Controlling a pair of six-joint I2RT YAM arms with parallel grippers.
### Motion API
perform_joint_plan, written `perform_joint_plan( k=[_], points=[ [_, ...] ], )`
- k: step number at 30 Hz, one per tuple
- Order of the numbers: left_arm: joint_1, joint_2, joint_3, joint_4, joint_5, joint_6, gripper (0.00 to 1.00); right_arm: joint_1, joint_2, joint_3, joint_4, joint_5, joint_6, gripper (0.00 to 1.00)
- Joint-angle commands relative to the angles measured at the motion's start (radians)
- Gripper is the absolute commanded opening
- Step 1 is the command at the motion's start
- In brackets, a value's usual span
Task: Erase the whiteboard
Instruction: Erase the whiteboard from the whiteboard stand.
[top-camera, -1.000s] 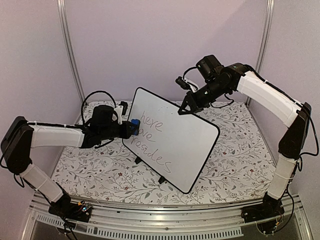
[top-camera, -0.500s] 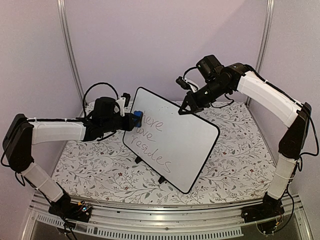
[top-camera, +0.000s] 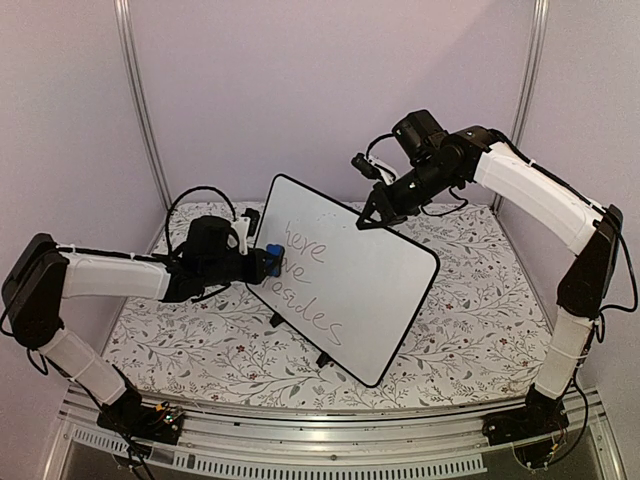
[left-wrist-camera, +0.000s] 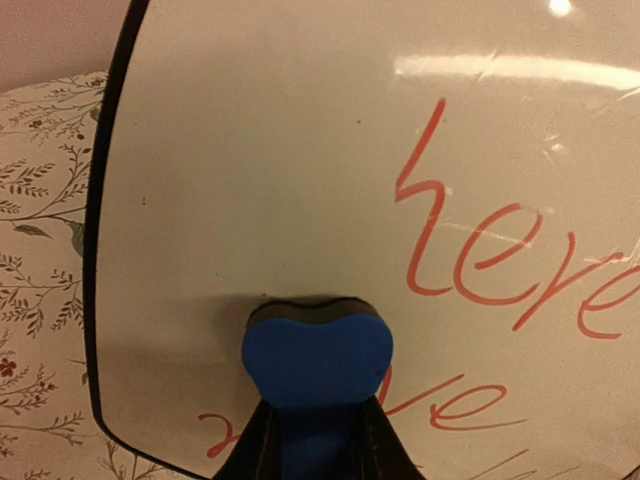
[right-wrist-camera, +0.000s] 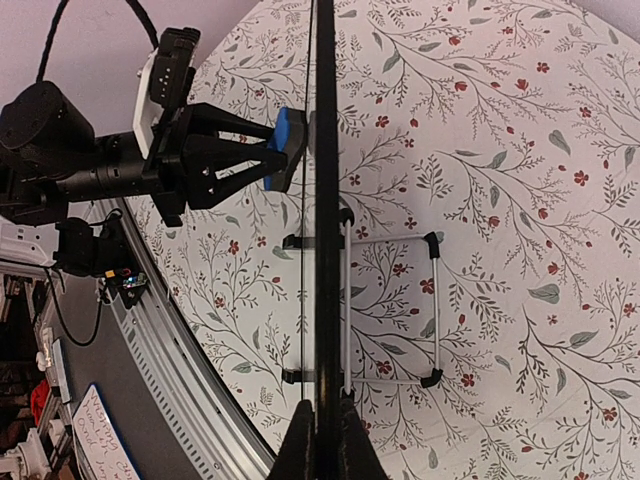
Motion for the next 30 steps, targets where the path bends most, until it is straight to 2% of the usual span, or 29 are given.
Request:
perform_joint_plan(
  k=[1, 15, 30],
  points=[
    [-0.015, 0.006, 0.029, -0.007, -0.002, 0.017, 0.0, 0.041, -0.026, -0.01, -0.011, -0.068, -0.068, 0.0],
    [0.004, 0.07, 0.221, -0.066, 0.004, 0.08, 0.0, 0.041, -0.029, -0.015, -0.01, -0.067, -0.071, 0.0],
    [-0.007, 0.011, 0.032, -0.009, 0.01, 0.004, 0.0, 0.041, -0.027, -0.014, -0.01, -0.07, -0.069, 0.0]
  ],
)
